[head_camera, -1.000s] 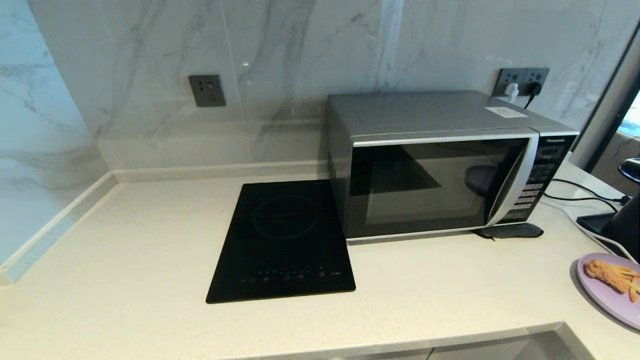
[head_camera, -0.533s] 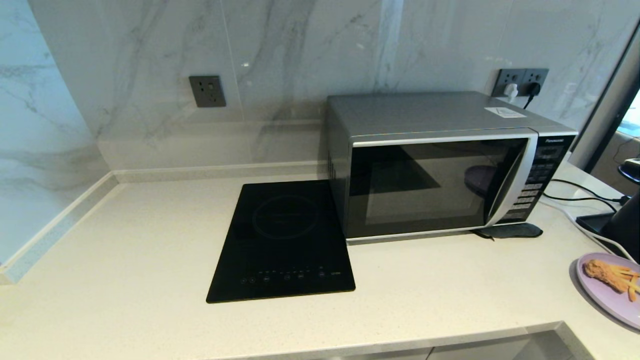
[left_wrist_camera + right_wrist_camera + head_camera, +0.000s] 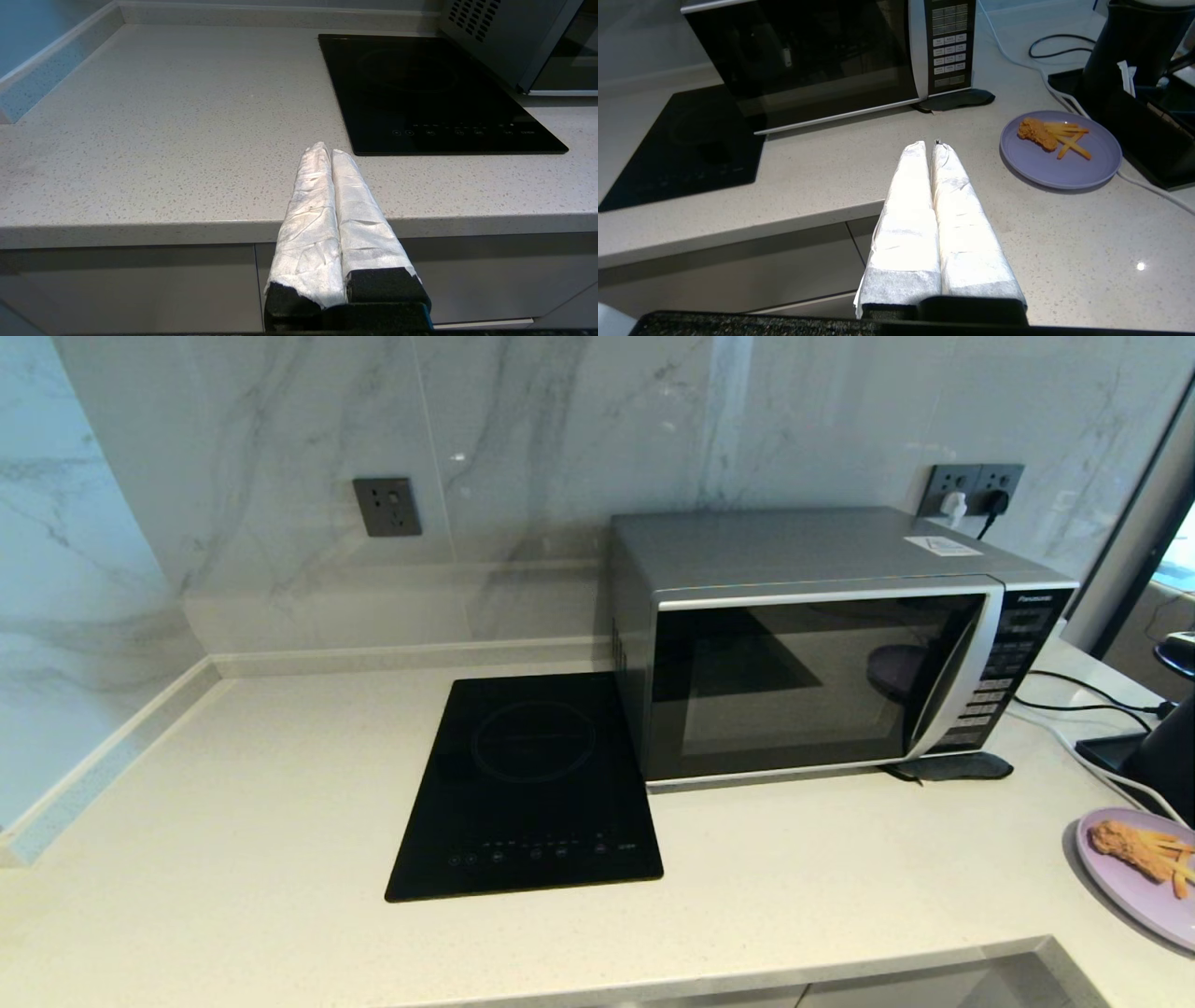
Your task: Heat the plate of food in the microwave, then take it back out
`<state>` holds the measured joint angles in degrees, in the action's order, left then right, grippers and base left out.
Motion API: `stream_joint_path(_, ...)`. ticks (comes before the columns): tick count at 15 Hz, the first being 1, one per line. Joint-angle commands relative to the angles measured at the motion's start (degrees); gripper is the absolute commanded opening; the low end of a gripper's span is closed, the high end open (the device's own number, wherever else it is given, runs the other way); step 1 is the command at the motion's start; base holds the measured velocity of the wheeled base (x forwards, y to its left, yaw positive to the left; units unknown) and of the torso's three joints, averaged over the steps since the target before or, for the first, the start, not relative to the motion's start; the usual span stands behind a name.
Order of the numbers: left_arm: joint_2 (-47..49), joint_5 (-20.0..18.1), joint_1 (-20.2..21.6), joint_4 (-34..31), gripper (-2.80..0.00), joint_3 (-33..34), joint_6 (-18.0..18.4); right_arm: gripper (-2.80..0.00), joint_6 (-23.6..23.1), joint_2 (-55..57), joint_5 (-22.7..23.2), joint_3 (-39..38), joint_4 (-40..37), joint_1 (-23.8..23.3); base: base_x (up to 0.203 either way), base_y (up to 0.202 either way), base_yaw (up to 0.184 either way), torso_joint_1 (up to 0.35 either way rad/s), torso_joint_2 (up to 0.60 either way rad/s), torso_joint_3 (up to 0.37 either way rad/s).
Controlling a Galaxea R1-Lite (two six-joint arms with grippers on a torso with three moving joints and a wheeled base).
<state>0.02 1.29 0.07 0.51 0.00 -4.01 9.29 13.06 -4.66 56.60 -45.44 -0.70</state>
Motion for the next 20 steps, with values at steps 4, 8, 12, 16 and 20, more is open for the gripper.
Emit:
stream_joint_path(4, 0.06, 0.03, 0.01, 0.02, -2.8, 0.0, -0.03, -2.8, -1.27, -11.05, 1.32, -4.58, -8.38, 0.68, 0.0, 0.0, 0.0, 0.0, 0.0, 0.0)
stream_joint_path(8, 0.06, 0.03, 0.01, 0.02, -2.8, 0.0, -0.03, -2.8, -0.73, -13.06, 1.23, -18.68, 2.35, 0.69, 0.0, 0.0, 0.0, 0.0, 0.0, 0.0)
stream_joint_path(12, 0.06, 0.03, 0.01, 0.02, -2.8, 0.0, -0.11, -2.8, -2.44, -13.06, -0.58, -39.36, 23.33, 0.69, 0.0, 0.0, 0.0, 0.0, 0.0, 0.0)
stream_joint_path(16, 0.06, 0.03, 0.01, 0.02, -2.8, 0.0, -0.05, -2.8, -4.6, -13.06, -1.32, -51.62, 37.27, 0.68, 0.0, 0.0, 0.0, 0.0, 0.0, 0.0)
stream_joint_path(20, 0.06, 0.03, 0.01, 0.02, -2.8, 0.0, -0.03, -2.8, -6.28, -13.06, 0.59, -53.22, 40.36, 0.7, 0.0, 0.0, 0.0, 0.0, 0.0, 0.0)
